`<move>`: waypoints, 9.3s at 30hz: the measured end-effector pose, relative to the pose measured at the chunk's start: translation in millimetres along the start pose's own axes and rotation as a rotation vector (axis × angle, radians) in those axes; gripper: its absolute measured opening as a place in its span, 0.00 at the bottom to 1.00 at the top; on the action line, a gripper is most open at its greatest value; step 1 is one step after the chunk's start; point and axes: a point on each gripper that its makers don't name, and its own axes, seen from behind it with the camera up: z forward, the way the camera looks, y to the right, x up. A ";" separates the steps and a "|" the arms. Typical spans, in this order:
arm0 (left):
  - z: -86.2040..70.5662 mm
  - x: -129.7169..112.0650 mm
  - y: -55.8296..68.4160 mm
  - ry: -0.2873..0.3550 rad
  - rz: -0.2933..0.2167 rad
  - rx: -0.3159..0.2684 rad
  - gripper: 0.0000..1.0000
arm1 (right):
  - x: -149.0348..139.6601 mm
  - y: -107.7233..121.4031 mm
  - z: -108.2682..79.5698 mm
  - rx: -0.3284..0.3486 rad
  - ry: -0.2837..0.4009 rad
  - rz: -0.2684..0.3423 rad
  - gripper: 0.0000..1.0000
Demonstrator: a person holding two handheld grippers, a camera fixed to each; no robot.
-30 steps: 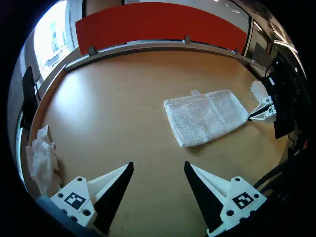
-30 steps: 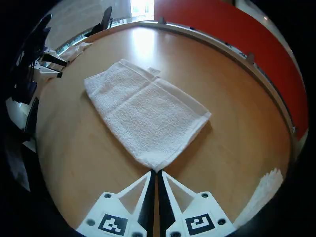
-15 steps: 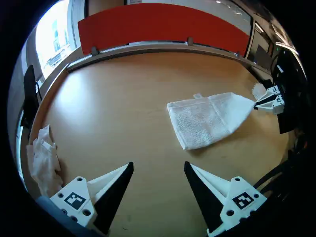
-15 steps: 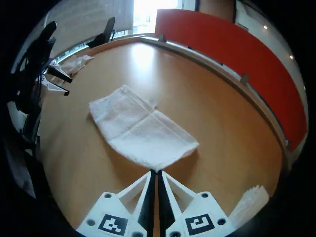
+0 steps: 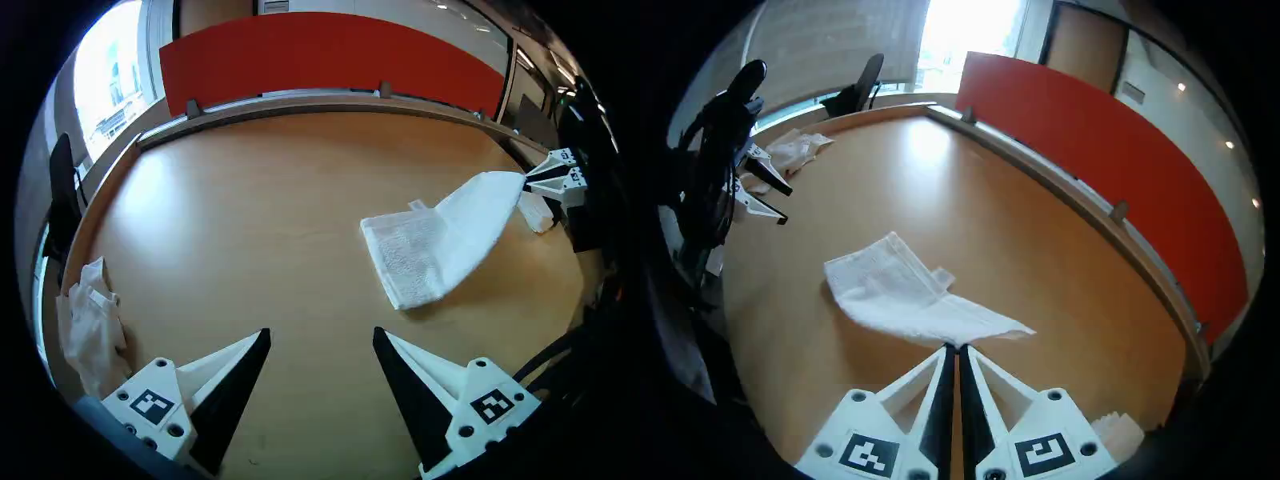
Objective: Fold towel
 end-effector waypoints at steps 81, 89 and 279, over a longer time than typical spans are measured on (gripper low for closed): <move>-42.8 -24.1 -37.8 0.022 -0.110 0.078 0.95 | 13.1 -116.3 74.7 0.281 -0.061 -0.067 0.72; -43.8 -22.2 -37.8 0.026 -0.113 0.081 0.95 | -5.9 -115.5 73.9 0.264 -0.089 -0.035 0.79; -52.8 38.8 7.1 0.109 -0.032 0.105 0.95 | -101.5 265.9 -136.3 -0.222 -0.197 0.155 0.05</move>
